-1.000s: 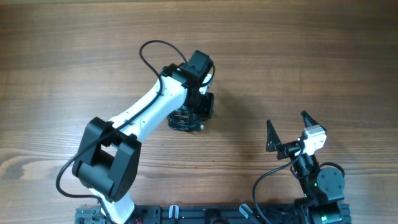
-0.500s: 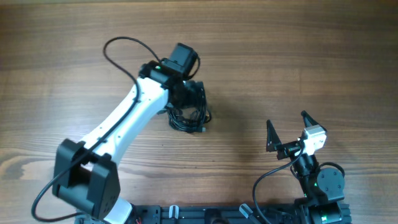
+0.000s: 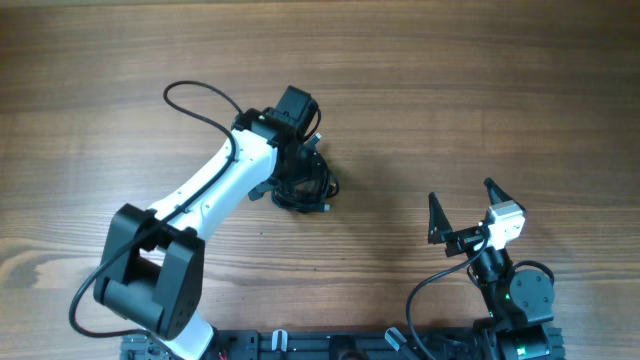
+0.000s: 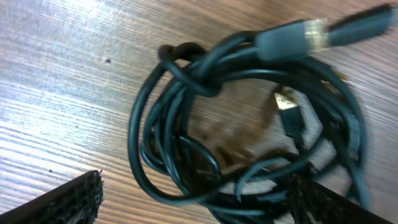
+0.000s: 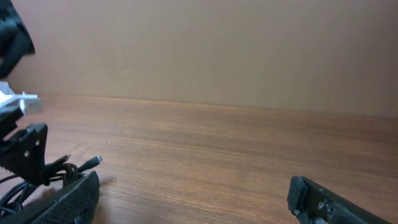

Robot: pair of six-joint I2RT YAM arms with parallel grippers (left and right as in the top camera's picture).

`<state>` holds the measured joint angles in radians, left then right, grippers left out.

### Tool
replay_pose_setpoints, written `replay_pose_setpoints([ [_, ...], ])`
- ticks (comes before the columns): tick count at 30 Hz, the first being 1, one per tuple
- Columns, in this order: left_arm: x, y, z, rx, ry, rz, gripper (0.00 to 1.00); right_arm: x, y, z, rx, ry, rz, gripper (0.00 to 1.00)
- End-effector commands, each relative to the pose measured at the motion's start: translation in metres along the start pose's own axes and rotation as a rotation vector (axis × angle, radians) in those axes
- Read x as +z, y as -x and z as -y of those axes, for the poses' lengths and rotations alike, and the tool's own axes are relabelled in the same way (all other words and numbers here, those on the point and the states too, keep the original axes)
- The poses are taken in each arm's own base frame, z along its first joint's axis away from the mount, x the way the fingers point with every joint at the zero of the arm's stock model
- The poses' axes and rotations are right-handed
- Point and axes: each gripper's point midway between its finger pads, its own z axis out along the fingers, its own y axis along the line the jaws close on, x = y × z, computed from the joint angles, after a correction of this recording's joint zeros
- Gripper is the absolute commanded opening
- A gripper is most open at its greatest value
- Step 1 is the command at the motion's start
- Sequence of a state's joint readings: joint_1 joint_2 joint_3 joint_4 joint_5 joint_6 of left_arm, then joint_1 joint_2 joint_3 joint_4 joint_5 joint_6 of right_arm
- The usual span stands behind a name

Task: Untangle cables

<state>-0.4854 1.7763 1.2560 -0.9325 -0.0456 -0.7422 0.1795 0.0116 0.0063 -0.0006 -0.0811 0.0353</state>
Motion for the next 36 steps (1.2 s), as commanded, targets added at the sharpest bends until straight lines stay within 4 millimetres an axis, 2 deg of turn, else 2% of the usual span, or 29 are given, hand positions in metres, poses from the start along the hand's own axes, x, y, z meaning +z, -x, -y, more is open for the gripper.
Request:
replay_pose_setpoints([
  [1, 0.0169, 0.0011, -0.0088, -0.057, 0.042, 0.025, 0.94, -0.0004, 0.0018, 0.0033, -0.009, -0.018, 0.009, 1.0],
  [5, 0.0201, 0.0018, -0.0079, -0.057, 0.039, 0.027, 0.99, -0.0004, 0.0018, 0.0033, -0.009, -0.018, 0.009, 1.0],
  [36, 0.0201, 0.0048, -0.0047, -0.051, 0.026, 0.039, 1.0, -0.0004, 0.0018, 0.0033, -0.009, -0.018, 0.009, 1.0],
])
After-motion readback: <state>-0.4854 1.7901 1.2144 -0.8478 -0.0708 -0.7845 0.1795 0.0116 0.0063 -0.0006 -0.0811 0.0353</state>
